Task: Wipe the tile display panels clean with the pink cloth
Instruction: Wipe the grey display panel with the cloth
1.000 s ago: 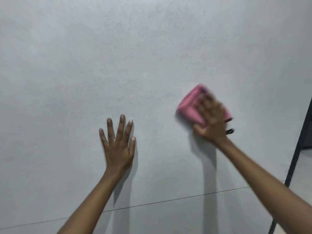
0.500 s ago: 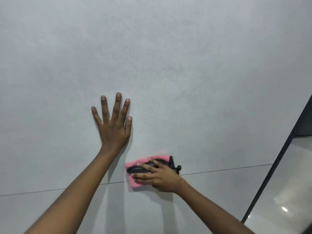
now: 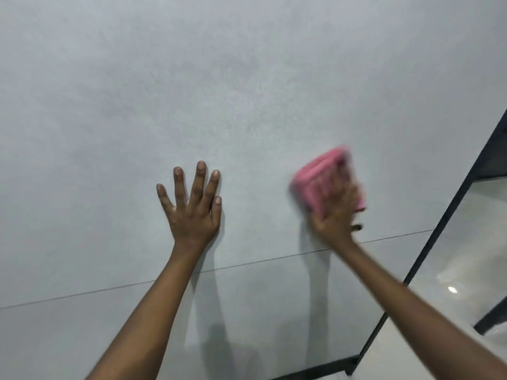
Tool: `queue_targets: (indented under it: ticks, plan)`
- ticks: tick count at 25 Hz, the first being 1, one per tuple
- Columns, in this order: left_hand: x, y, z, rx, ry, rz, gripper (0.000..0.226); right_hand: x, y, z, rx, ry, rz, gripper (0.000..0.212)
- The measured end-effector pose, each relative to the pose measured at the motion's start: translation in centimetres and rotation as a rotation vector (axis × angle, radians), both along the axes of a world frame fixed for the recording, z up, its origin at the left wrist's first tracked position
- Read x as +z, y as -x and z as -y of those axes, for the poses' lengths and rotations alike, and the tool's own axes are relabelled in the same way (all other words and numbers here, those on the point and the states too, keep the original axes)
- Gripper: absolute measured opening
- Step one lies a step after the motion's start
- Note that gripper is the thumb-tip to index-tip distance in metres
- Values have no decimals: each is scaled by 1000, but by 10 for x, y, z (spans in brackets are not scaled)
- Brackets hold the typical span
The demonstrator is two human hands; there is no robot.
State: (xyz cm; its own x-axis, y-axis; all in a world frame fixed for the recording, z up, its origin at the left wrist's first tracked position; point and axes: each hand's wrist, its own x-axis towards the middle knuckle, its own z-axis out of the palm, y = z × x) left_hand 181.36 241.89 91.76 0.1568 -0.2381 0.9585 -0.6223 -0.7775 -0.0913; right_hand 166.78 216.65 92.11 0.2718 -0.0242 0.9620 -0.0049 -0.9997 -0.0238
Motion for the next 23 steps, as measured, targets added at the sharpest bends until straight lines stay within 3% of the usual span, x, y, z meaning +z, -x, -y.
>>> queue_targets:
  ticks: [3,5,8,12,14,15,17,20,21,23]
  plan:
    - [7,3,3,-3,-2,-6,55,-125,1,-24,135,788,-546,65]
    - [11,12,5,14,33,-87,54,-131,11,3,133,878,-624,72]
    - [8,52,30,-38,220,-286,57,-40,22,61,195,510,-369,53]
    - [40,72,79,-91,128,-150,57,129,46,163,-43,-23,172,69]
    - [71,57,89,-59,211,-158,53,158,40,169,-76,-224,344,69]
    - [80,49,90,-34,258,-170,52,151,31,158,-95,-227,356,63]
    - [82,39,91,25,296,-142,52,99,6,111,-36,-39,219,48]
    - [81,37,90,36,246,-101,54,7,-8,49,144,817,-288,50]
    - [82,39,90,41,235,-102,54,0,-5,46,170,967,-347,55]
    - [84,44,89,36,249,-126,55,35,1,60,224,896,-225,56]
